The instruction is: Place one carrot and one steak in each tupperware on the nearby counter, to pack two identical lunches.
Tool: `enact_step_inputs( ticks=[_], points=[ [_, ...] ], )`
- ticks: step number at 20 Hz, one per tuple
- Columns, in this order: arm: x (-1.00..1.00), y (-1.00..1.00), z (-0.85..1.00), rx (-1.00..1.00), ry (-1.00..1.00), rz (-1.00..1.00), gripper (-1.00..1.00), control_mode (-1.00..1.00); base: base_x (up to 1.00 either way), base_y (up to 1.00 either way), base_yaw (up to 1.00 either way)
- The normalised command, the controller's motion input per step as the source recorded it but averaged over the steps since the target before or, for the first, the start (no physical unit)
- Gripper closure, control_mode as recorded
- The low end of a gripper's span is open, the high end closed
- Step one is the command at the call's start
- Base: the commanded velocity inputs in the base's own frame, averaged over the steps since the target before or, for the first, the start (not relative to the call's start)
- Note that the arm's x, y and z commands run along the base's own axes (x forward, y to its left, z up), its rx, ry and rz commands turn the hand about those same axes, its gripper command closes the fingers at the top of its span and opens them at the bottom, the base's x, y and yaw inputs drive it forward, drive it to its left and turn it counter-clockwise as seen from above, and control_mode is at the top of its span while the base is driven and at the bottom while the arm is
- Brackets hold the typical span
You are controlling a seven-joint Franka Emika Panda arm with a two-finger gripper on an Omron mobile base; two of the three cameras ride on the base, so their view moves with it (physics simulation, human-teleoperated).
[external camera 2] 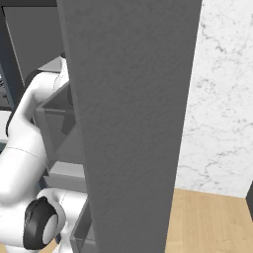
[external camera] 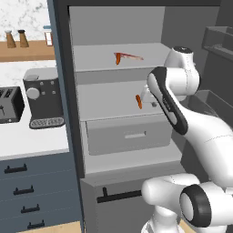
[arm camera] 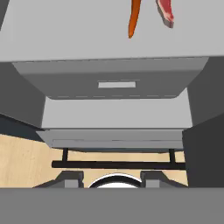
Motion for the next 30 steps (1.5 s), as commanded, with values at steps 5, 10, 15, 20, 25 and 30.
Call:
enact_step_inputs(
  ticks=[5, 10, 15, 20, 25, 30],
  points=[
    [0.00, 0.00, 0.00, 0.00, 0.01, 0.00, -1.00, -1.00, 0.00, 0.00, 0.00],
    [0.14, 0.00, 0.04, -0.01, 0.00, -0.07, -1.00, -1.00, 0.00, 0.00, 0.00],
    [0.05, 0.00, -0.30, 0.00, 0.00, -0.02, -1.00, -1.00, 0.00, 0.00, 0.00],
    [0.00, -0.04, -0.14, -0.07, -0.19, 0.00, -1.00, -1.00, 0.00, 0.00, 0.00],
    [0.20, -0.10, 0.00, -0.06, -0.17, -0.01, -1.00, -1.00, 0.00, 0.00, 0.00],
    [0.48, -0.05, -0.07, 0.00, -0.07, -0.02, -1.00, -1.00, 0.00, 0.00, 0.00]
  ],
)
